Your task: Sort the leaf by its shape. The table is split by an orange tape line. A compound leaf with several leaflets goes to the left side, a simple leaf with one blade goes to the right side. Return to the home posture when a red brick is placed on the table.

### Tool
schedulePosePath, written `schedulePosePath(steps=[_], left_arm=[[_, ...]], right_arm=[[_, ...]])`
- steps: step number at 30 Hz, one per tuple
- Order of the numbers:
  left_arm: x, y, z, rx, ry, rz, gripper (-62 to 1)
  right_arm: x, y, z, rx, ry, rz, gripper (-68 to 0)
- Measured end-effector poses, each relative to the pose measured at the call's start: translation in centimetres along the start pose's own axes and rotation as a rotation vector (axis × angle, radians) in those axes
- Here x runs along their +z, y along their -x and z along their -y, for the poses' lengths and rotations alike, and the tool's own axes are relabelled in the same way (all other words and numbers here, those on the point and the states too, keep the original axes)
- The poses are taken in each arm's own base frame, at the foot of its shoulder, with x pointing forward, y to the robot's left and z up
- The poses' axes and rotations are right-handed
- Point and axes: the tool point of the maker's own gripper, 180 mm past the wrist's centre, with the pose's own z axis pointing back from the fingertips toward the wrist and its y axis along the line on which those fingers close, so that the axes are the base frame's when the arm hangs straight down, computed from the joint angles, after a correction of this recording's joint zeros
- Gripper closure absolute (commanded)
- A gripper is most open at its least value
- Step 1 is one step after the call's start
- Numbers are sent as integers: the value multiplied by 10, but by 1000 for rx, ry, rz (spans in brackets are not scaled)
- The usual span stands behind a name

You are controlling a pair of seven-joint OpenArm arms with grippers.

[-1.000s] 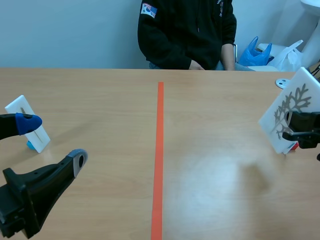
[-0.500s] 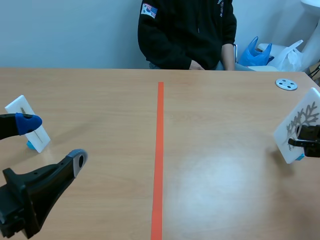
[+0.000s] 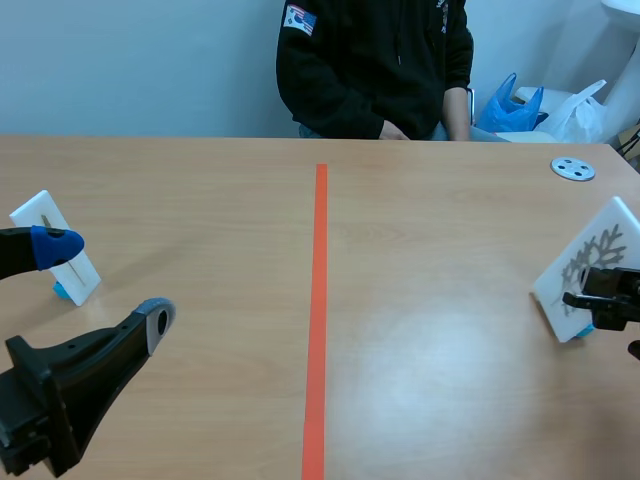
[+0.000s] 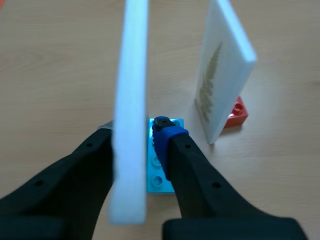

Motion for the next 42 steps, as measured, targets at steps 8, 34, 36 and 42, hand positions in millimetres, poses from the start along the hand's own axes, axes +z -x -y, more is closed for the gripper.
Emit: schedulePosePath(steps=[8,34,36,42], left_arm=[[0,0,0,0,0,0,-623],[0,0,0,0,0,0,-623],[0,0,0,0,0,0,-623],[0,0,0,0,0,0,-623]], right_arm=[[-2,4,-8,8,-19,-10,-373],[37,-169,-42,216,-60,357,-524],[50,-186,-48,259,-56,380,-544],[79,-197,-79,358,-101,361,-545]])
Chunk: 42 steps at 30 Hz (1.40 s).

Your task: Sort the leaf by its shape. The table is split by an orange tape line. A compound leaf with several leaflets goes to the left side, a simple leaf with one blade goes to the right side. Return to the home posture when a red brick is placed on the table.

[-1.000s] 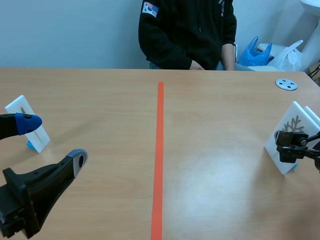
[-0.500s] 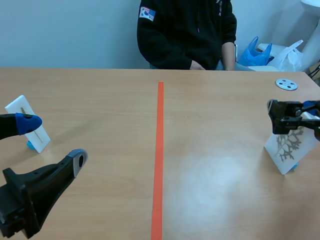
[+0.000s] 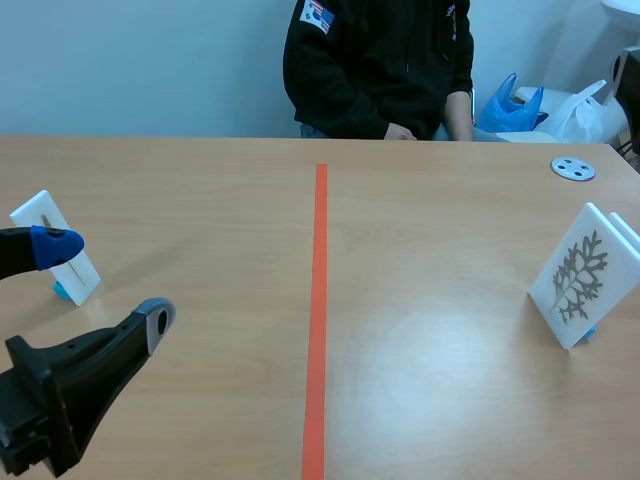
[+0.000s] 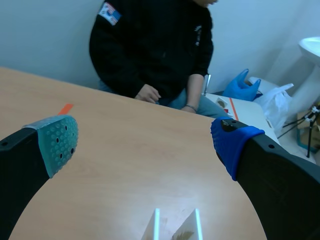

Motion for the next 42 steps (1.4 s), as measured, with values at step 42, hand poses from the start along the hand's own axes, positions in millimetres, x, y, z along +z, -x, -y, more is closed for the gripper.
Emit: schedulePosePath(steps=[42], left_arm=[[0,3,0,0,0,-16,-623]], right_arm=[[81,76,-135,-117,-322,-287,-679]])
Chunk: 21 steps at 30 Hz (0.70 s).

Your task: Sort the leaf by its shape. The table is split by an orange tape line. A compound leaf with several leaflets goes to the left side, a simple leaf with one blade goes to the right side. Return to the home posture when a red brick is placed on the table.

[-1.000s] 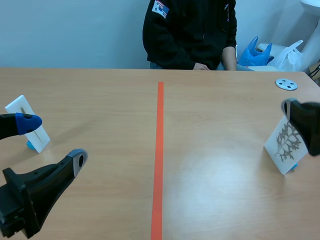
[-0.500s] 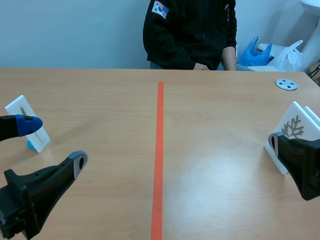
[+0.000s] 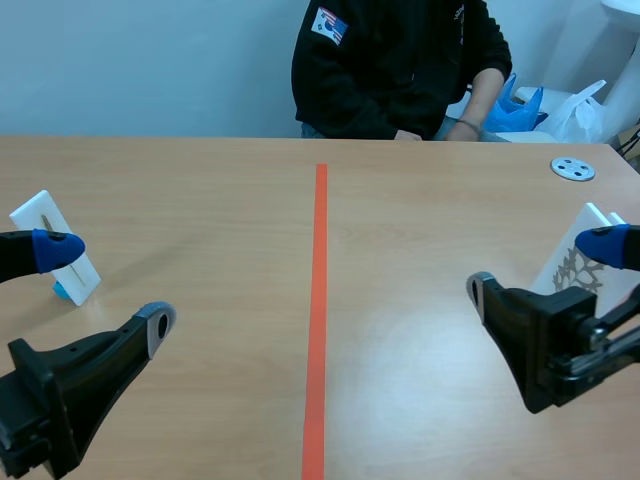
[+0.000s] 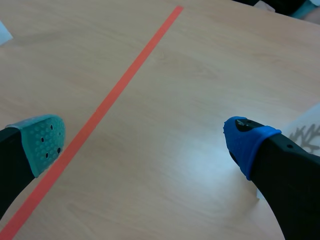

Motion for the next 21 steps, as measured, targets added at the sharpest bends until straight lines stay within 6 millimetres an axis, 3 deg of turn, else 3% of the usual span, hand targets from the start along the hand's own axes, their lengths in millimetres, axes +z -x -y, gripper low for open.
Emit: schedulePosePath(steps=[8,21], left_arm=[[0,0,0,0,0,0,-623],[0,0,0,0,0,0,-623]], right_arm=[[-27,10,-22,-50,-85,8,-679],[-29,9,-24,-34,-87,11,-679]])
